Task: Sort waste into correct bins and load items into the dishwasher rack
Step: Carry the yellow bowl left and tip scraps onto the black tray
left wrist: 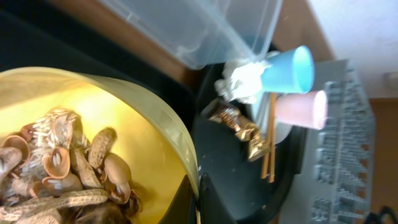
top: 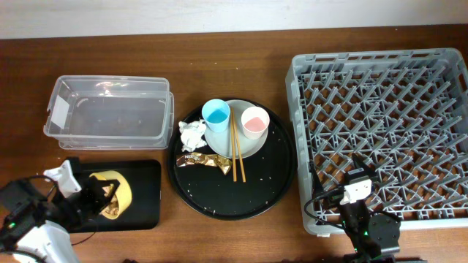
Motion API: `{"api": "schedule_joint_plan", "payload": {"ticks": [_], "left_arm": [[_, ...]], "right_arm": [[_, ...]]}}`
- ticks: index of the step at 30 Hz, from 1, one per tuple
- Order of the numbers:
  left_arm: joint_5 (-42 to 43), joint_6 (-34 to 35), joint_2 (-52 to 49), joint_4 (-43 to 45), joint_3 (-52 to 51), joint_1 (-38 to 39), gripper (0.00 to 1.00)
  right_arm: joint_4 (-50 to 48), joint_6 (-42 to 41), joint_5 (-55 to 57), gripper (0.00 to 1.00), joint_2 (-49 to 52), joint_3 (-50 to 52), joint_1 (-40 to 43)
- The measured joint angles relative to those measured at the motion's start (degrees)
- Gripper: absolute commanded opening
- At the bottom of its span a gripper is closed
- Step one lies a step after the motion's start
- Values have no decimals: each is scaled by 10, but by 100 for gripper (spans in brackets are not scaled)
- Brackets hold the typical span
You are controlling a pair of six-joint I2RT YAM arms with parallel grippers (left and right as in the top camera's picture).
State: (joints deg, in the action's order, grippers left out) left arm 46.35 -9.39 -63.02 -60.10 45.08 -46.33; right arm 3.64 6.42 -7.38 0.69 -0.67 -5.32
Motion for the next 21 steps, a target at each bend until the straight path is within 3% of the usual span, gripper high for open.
{"api": "schedule_joint_plan", "payload": {"ticks": [12, 21], "left_arm": [[234, -113, -123, 40, -15, -153, 0], [317, -145, -163, 50, -45, -157, 0]], "right_arm": [[0, 0, 0, 98, 0, 0, 0], [0, 0, 0, 98, 0, 0, 0]]}}
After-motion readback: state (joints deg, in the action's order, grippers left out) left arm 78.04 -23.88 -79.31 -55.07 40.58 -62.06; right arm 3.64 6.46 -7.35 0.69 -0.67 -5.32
